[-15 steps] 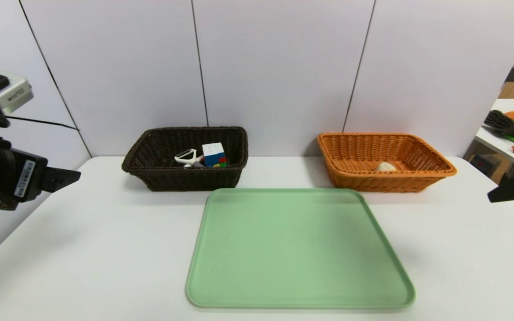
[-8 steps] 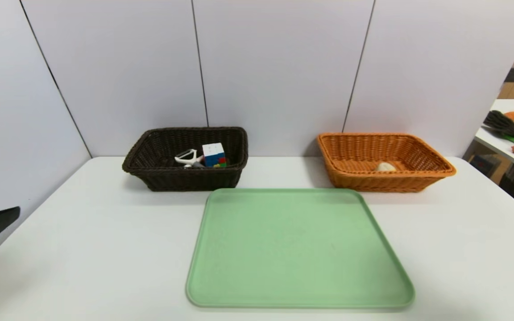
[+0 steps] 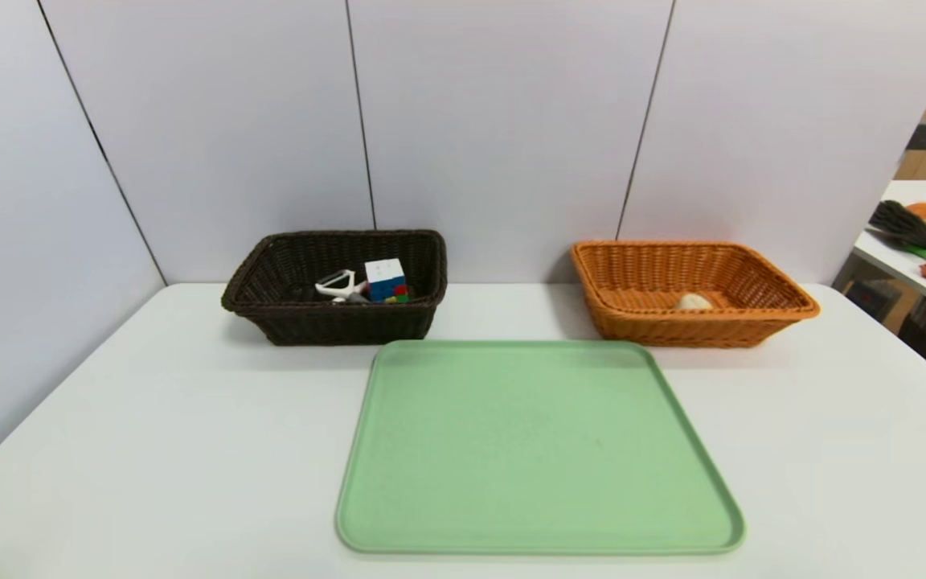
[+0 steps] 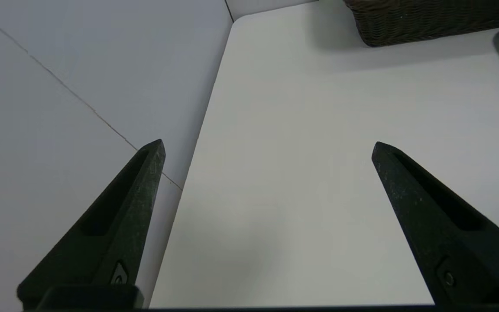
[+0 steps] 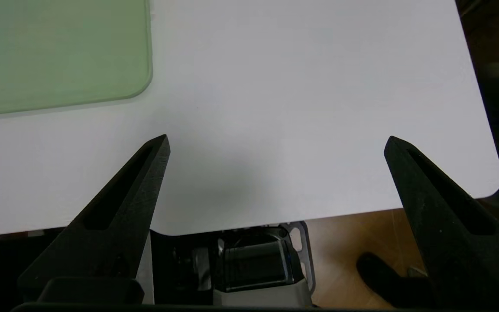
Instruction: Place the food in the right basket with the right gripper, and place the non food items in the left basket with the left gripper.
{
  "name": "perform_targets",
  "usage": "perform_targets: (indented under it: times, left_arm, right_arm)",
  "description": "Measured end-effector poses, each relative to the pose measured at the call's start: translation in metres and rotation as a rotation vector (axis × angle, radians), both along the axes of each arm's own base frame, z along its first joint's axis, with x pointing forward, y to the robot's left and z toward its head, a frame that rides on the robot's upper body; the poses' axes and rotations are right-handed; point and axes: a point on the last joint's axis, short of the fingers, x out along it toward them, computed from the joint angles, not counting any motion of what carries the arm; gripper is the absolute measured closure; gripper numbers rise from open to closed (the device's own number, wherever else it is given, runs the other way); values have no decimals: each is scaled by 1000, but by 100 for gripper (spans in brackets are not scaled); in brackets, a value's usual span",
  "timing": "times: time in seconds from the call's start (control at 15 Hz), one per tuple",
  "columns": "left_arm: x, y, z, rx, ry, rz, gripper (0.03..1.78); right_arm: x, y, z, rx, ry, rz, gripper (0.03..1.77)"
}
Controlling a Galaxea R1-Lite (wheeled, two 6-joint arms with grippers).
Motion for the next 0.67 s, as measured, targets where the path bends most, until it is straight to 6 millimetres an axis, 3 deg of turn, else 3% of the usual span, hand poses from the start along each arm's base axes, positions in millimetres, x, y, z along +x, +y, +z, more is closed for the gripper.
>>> perform_targets:
  times: [0.27, 0.67]
  left_arm:
    - [-17, 2, -15, -11, -52, -6, 12]
    - [-37, 2, -38, -41, -130, 27, 12]
  right_arm:
    - [-34, -1, -19, -3, -155, -2, 9]
    - [-64, 2, -41, -24, -346, -3, 9]
